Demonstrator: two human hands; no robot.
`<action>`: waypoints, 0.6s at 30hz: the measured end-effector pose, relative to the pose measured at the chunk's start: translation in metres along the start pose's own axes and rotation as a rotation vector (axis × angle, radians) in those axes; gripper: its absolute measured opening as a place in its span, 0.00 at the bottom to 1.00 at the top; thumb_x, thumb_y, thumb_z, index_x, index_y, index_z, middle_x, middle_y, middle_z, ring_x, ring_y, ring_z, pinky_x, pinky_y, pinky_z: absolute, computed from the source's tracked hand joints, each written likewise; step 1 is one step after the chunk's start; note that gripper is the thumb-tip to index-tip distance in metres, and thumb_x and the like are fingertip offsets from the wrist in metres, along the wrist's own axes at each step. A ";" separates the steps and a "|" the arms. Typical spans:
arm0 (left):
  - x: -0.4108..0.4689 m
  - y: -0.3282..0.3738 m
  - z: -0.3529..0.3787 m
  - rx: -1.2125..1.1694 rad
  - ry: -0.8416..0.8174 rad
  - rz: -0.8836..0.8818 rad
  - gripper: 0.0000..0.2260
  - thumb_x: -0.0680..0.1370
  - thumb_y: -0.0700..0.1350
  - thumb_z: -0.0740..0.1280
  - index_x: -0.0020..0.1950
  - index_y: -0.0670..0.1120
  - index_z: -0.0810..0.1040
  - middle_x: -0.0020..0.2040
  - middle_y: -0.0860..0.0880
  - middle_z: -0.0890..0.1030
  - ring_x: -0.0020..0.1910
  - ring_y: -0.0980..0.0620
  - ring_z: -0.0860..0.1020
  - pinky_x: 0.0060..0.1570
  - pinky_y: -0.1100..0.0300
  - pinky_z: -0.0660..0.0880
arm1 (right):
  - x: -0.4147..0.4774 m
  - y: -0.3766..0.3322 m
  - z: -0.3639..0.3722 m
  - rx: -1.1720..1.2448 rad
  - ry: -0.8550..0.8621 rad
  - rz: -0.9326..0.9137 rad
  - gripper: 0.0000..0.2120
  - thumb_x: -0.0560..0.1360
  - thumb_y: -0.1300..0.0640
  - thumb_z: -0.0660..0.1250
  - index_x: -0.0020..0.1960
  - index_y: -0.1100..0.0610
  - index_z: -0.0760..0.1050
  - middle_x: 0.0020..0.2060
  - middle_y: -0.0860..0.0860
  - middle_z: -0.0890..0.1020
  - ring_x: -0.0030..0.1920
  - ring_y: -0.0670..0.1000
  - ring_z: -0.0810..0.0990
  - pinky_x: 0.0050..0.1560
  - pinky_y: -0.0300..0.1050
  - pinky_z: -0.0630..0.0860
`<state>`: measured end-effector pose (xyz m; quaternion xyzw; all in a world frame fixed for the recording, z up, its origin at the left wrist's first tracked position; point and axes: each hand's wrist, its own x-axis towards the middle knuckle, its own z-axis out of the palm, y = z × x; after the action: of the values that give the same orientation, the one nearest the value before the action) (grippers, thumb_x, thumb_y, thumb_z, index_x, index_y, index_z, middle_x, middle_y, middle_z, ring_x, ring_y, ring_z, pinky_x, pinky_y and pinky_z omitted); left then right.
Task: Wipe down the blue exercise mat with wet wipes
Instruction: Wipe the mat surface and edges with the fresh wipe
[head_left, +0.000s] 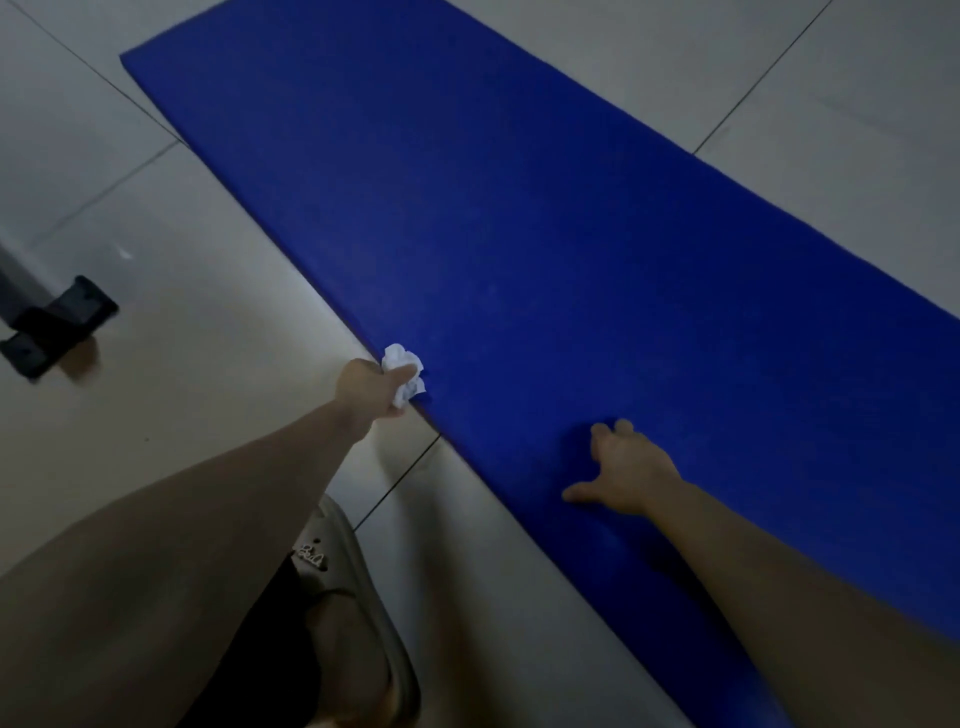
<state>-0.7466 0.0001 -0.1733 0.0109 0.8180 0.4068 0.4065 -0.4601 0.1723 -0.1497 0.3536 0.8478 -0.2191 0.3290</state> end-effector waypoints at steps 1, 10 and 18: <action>-0.001 -0.003 0.003 0.158 0.067 0.014 0.15 0.73 0.54 0.77 0.41 0.45 0.76 0.40 0.45 0.79 0.39 0.46 0.80 0.40 0.56 0.78 | 0.003 0.000 0.001 -0.006 -0.029 0.001 0.43 0.68 0.31 0.73 0.70 0.57 0.64 0.71 0.57 0.65 0.60 0.56 0.75 0.54 0.54 0.79; 0.003 0.006 0.020 0.854 0.327 0.443 0.07 0.78 0.43 0.69 0.51 0.40 0.75 0.43 0.43 0.77 0.44 0.43 0.77 0.45 0.52 0.73 | 0.015 -0.009 -0.010 -0.054 -0.108 0.045 0.46 0.66 0.31 0.75 0.71 0.57 0.63 0.69 0.58 0.66 0.60 0.57 0.76 0.51 0.49 0.78; -0.004 0.016 0.023 1.149 0.144 0.577 0.11 0.72 0.34 0.65 0.36 0.47 0.68 0.31 0.51 0.72 0.31 0.50 0.73 0.30 0.60 0.67 | 0.015 -0.007 -0.009 -0.041 -0.084 0.028 0.47 0.64 0.29 0.75 0.71 0.57 0.64 0.68 0.57 0.68 0.59 0.56 0.75 0.51 0.49 0.78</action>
<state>-0.7338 0.0243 -0.1675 0.4188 0.8948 -0.0033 0.1545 -0.4769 0.1793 -0.1530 0.3490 0.8326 -0.2115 0.3745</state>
